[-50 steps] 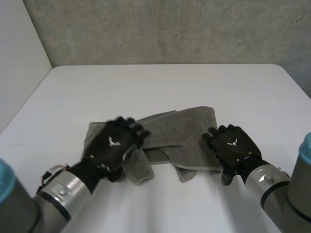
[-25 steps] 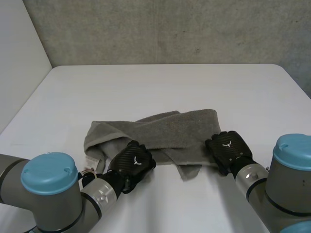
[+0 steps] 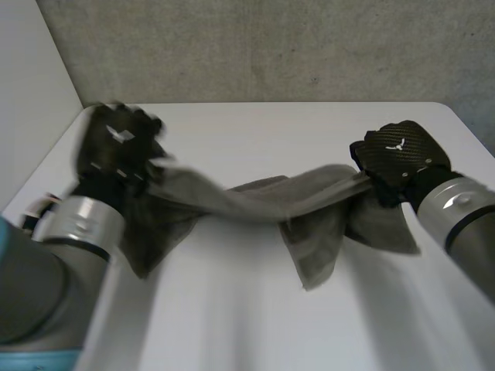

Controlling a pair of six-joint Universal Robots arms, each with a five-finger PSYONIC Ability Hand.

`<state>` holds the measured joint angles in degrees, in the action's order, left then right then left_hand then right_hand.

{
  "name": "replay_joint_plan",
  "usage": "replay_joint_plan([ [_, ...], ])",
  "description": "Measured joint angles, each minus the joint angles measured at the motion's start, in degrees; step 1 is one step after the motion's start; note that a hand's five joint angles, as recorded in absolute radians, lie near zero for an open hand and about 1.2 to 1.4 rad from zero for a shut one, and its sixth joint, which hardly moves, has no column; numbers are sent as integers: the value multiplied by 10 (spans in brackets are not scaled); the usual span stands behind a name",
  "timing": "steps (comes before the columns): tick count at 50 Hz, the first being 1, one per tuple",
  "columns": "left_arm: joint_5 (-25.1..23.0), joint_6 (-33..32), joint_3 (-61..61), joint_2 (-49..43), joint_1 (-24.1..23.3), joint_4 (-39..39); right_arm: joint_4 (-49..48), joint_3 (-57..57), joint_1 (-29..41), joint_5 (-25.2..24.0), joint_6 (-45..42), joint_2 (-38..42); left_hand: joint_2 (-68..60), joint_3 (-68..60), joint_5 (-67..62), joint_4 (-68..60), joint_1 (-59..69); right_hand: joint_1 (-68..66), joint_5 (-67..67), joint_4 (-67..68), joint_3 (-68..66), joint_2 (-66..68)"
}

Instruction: Fold the towel.

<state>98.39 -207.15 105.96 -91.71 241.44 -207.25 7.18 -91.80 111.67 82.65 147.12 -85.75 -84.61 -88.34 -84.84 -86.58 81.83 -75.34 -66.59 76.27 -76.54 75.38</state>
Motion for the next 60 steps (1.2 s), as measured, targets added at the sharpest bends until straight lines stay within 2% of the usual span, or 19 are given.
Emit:
replay_joint_plan([
  [4,17,77,-13,26,33,45,114,58,-16,-23,-55,20,0,0,0,0,0,0,-1,0,-1,0],
  [7,17,120,-21,5,48,83,162,97,-24,-29,-95,57,0,0,0,0,0,0,-7,0,-1,0],
  [11,14,149,-38,-49,54,112,172,134,-26,-27,-119,105,-6,0,0,0,0,0,-12,0,-1,0],
  [14,13,159,-67,-106,53,122,145,178,-12,-11,-124,153,-6,-1,0,0,0,0,-12,0,-1,0],
  [18,15,162,-132,-160,53,123,62,251,17,31,-122,204,-6,-1,0,0,1,-3,-12,0,-1,0],
  [21,17,167,-202,-180,56,116,-54,298,38,63,-120,224,-6,-2,0,0,3,-4,-12,0,-1,0],
  [23,18,178,-257,-181,61,98,-172,310,48,73,-119,222,-6,-2,0,0,3,-6,-12,0,-1,0],
  [26,19,198,-304,-168,68,64,-308,300,54,68,-119,203,-9,-2,0,0,3,-9,-12,0,-1,0],
  [28,19,226,-334,-146,78,15,-421,277,56,48,-119,177,-9,-2,0,0,3,-11,-12,0,-1,0],
  [32,18,270,-343,-112,95,-61,-476,250,55,10,-118,149,-9,-2,0,0,3,-11,-13,0,-1,0],
  [36,15,293,-312,-94,107,-97,-429,234,50,-18,-118,142,-9,-2,-5,0,3,-11,-13,0,-1,0],
  [40,8,299,-244,-89,112,-105,-334,220,46,-39,-118,145,-10,-2,-5,0,3,-11,-13,0,-1,0],
  [49,-36,295,-11,-82,133,-109,-165,142,35,-87,-122,152,-10,-2,-5,0,3,-11,-13,0,-1,3],
  [56,-60,290,108,-83,150,-114,-70,49,26,-105,-121,154,-9,-1,-5,0,3,-11,-13,0,-1,3],
  [60,-63,279,132,-84,154,-112,-60,5,27,-105,-117,161,-9,12,-5,2,3,-11,-13,0,-1,3],
])
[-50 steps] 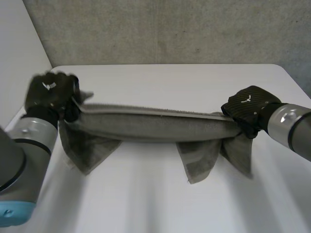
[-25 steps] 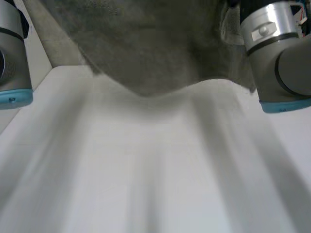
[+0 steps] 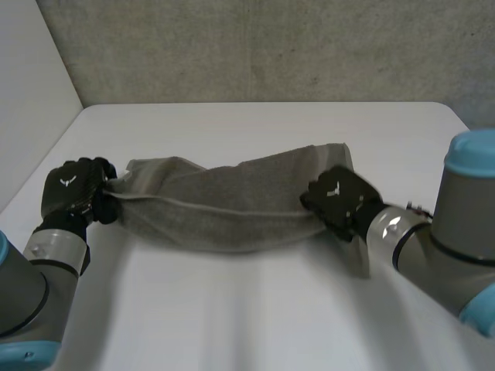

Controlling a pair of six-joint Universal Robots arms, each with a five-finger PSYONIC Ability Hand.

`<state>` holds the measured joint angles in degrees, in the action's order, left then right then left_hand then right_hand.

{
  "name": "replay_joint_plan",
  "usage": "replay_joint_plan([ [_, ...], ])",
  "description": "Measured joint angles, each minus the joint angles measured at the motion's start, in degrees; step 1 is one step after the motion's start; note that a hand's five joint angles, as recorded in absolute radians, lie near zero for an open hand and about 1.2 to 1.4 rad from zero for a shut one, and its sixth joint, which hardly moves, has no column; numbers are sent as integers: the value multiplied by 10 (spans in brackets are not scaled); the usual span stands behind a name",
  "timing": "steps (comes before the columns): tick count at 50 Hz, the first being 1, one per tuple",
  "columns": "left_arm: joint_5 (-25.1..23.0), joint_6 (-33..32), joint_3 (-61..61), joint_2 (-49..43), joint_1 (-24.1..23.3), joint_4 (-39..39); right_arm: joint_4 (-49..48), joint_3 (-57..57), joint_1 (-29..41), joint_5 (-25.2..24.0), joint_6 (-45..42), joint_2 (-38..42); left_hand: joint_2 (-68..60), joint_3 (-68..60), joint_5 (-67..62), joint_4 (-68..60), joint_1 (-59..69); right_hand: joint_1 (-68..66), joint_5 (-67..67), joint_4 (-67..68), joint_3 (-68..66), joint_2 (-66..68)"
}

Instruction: Fold the towel.

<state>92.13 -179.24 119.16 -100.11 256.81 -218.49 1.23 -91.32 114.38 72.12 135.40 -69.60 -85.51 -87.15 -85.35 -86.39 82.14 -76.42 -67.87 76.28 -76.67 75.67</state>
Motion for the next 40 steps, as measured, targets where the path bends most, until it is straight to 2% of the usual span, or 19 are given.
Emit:
replay_joint_plan([
  [4,0,-15,7,1,4,2,-21,-27,1,2,7,7,36,54,28,50,-13,0,0,0,0,0],
  [6,1,-22,8,1,5,2,-36,-37,1,4,13,10,113,131,110,128,-77,22,34,-22,24,-18],
  [9,1,-33,11,1,6,3,-63,-48,-1,7,31,17,335,350,327,351,-306,167,177,-164,169,-164],
  [12,2,-42,15,1,7,3,-77,-55,-3,10,53,24,420,438,424,430,-388,350,365,-340,351,-345],
  [16,1,-53,20,2,7,4,-84,-60,-8,20,94,31,483,502,491,489,-448,496,521,-493,498,-488],
  [26,1,-65,28,14,19,4,-79,-91,-16,72,205,20,521,541,533,523,-482,602,640,-601,603,-589],
  [33,-12,-66,37,50,20,1,-78,-123,-28,85,261,-32,521,541,533,522,-483,628,643,-610,626,-612],
  [36,-41,-71,42,70,20,0,-77,-131,-40,84,273,-57,521,541,533,522,-483,628,643,-610,626,-612],
  [40,-111,-87,48,90,21,1,-77,-137,-54,81,279,-79,520,541,533,522,-483,628,643,-610,626,-612],
])
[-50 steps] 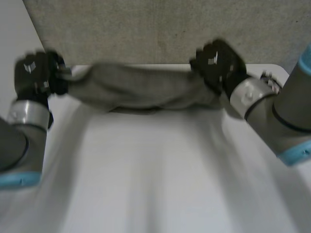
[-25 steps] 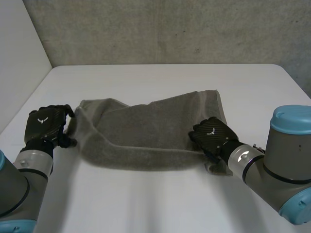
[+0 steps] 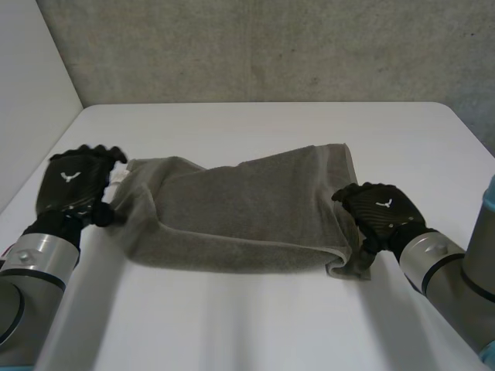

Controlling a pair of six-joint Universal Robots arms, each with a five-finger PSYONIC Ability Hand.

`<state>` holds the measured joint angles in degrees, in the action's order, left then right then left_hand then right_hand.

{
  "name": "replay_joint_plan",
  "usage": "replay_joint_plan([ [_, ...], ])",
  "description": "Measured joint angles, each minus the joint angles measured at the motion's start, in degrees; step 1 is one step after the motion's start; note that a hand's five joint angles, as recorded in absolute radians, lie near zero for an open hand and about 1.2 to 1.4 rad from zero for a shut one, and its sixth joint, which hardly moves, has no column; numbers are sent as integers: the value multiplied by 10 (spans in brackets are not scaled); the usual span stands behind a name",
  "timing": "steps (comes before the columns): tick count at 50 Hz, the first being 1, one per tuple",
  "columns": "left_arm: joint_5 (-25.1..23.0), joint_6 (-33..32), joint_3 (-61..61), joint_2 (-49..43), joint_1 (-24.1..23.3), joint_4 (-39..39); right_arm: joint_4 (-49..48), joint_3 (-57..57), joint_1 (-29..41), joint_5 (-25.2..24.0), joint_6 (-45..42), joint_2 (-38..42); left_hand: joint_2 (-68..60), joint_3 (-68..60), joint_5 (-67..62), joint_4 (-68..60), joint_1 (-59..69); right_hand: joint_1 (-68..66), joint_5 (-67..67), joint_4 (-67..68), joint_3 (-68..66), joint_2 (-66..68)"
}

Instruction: Fold the towel.

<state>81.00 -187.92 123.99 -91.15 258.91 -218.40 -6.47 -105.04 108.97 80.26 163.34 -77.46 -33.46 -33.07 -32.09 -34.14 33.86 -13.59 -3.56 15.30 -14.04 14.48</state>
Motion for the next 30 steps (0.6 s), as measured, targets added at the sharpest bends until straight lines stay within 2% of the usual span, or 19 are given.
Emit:
replay_joint_plan([
  [6,-124,-67,4,4,4,5,-1,-4,-13,-3,-2,-5,0,0,0,0,0,0,0,0,0,0],
  [12,-170,-150,-10,-18,6,14,-3,-6,-11,-4,-4,6,0,0,-1,0,0,0,0,0,0,0],
  [21,-166,-279,-75,-110,5,77,-3,-6,-5,-4,-7,20,-13,-15,-29,-2,4,0,0,0,0,0],
  [27,-115,-369,-136,-183,4,123,3,-5,-6,-1,-12,20,-33,-37,-48,-23,26,0,0,0,0,0],
  [30,-69,-399,-159,-211,1,131,7,-5,-7,2,-14,21,-37,-41,-52,-27,31,0,0,0,0,0],
])
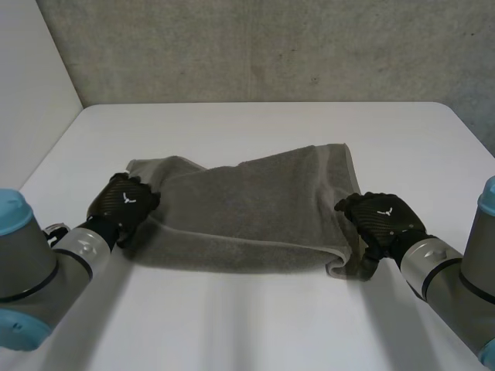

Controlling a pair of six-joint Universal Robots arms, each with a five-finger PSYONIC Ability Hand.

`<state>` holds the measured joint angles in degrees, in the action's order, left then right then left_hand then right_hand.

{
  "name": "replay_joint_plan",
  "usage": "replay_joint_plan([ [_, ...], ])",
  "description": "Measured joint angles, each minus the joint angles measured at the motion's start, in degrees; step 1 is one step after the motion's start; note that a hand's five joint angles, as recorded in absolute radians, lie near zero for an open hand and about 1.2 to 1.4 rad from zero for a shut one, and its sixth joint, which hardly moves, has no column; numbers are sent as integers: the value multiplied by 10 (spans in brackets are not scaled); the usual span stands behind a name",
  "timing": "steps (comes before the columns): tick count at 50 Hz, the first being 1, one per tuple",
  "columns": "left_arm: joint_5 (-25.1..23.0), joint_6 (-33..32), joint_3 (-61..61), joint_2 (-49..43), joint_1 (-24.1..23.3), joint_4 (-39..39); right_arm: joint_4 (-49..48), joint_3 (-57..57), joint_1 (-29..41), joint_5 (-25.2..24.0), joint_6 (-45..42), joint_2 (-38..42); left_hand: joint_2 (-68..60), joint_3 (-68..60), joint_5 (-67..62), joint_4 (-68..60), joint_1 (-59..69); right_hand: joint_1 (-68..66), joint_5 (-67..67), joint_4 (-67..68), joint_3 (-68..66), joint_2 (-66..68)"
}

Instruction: Fold the towel.

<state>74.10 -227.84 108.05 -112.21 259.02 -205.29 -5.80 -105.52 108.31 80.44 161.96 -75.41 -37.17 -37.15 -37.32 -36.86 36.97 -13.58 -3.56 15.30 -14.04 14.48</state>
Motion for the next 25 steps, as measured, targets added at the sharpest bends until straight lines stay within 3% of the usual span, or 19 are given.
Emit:
replay_joint_plan([
  [3,35,-14,-13,-16,-3,0,2,1,-2,3,0,0,-41,-42,-41,-44,43,0,0,0,0,0],
  [9,72,-18,-16,-27,-9,-19,11,3,-5,5,11,5,-296,-297,-282,-302,300,0,0,0,0,0],
  [16,73,-9,15,-9,-10,-60,31,11,-6,1,30,29,-416,-426,-406,-423,402,0,0,0,0,0],
  [25,94,7,70,40,-5,-144,30,15,0,-2,19,56,-445,-465,-428,-457,416,0,0,0,0,0],
])
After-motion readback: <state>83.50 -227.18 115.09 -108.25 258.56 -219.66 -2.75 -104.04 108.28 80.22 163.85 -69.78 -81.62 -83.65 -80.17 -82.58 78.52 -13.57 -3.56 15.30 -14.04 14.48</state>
